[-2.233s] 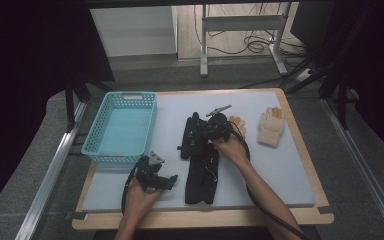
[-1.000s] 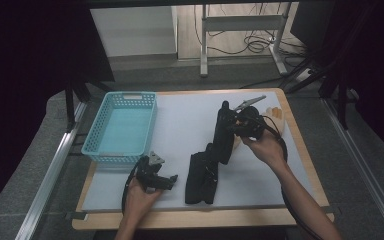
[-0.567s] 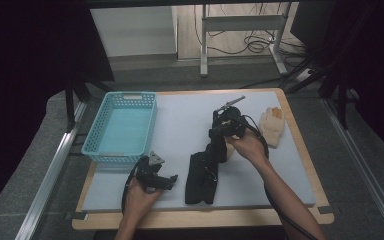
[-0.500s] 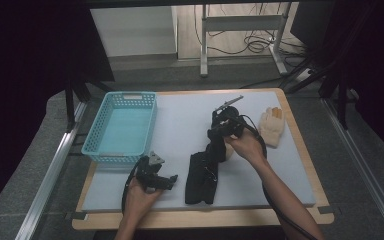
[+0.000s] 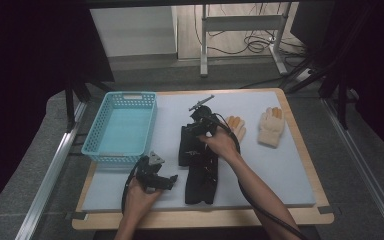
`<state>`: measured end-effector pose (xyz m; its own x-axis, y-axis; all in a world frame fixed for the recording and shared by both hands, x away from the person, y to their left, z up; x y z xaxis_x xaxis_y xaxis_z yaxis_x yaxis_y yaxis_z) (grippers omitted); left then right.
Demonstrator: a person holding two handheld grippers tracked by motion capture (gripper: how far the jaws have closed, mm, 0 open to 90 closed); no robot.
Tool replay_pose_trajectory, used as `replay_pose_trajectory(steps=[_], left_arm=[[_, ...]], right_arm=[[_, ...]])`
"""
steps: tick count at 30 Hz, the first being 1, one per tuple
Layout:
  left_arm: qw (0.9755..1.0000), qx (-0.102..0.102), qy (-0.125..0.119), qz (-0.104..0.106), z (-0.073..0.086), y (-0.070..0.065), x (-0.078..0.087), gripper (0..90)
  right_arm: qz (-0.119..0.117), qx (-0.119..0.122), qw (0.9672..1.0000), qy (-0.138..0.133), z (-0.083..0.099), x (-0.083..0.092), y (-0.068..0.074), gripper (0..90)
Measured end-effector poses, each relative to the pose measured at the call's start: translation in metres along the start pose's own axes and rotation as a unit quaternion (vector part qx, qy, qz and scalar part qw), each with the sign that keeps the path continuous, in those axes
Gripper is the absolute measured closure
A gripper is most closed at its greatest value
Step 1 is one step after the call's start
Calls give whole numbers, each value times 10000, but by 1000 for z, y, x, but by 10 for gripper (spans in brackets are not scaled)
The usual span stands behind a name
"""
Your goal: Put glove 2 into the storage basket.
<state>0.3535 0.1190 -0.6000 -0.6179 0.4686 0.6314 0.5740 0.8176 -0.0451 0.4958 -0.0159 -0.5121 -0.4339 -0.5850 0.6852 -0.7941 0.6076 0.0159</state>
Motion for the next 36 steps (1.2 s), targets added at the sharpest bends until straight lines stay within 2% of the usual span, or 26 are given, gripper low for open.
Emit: replay_pose_trajectory(steps=[2, 5, 7, 8, 11, 12, 13, 14, 15, 16, 18, 20, 21, 25, 28, 32, 36], left_arm=[[10000, 0, 0, 0, 0, 0, 0, 32], [10000, -1, 1, 0, 0, 0, 0, 32], [10000, 8, -3, 2, 0, 0, 0, 32], [10000, -1, 6, -2, 0, 0, 0, 32], [10000, 8, -5, 0, 0, 0, 0, 32], [10000, 7, -6, 0, 0, 0, 0, 32], [10000, 7, -4, -2, 0, 0, 0, 32], [10000, 6, -2, -2, 0, 0, 0, 32], [10000, 5, -1, -3, 0, 0, 0, 32], [10000, 5, 0, -4, 0, 0, 0, 32], [10000, 5, 1, -5, 0, 0, 0, 32], [10000, 6, 0, -4, 0, 0, 0, 32], [10000, 6, 2, -3, 0, 0, 0, 32], [10000, 7, 2, -1, 0, 0, 0, 32], [10000, 3, 7, -2, 0, 0, 0, 32], [10000, 1, 0, -1, 0, 0, 0, 32], [10000, -5, 0, -5, 0, 0, 0, 32]], right_arm=[[-14, 15, 10000, 4, 8, -4, -8, 621], [-68, 31, 10000, -20, 14, -8, -11, 588], [-146, 40, 9999, -31, 20, -15, -12, 527], [-219, 97, 9997, -13, 28, -26, -10, 471], [-188, 214, 9996, 89, 34, -37, -8, 453], [-136, 324, 9992, 211, 41, -45, -5, 501], [-136, 324, 9992, 211, 41, -45, -5, 501], [-291, 175, 9994, 107, 43, -45, -4, 602], [-291, 175, 9994, 107, 43, -45, -4, 602], [-314, 55, 9995, 74, 44, -45, -5, 646], [-309, -57, 9995, 16, 45, -43, -9, 767], [-391, -197, 9990, -11, 46, -41, -12, 828], [-414, -251, 9988, -15, 46, -41, -12, 839], [-347, -139, 9993, -12, 44, -38, -11, 869], [-374, -160, 9991, -93, 37, -27, -10, 870], [-434, -278, 9984, -220, 27, -1, -7, 870], [-380, -266, 9984, -332, 18, 24, -3, 870]])
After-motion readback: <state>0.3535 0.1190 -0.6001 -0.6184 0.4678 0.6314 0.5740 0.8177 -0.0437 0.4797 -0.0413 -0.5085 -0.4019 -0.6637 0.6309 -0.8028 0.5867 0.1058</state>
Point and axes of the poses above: each handheld gripper's, and its own axes: x roughly backward along the jaws, z roughly out of its underside, y roughly to its left, the point moved 7 cm from there along -x, roughly forward along the jaws, and after that the axes turned 7 degrees about -y, right-handed, at the moved point
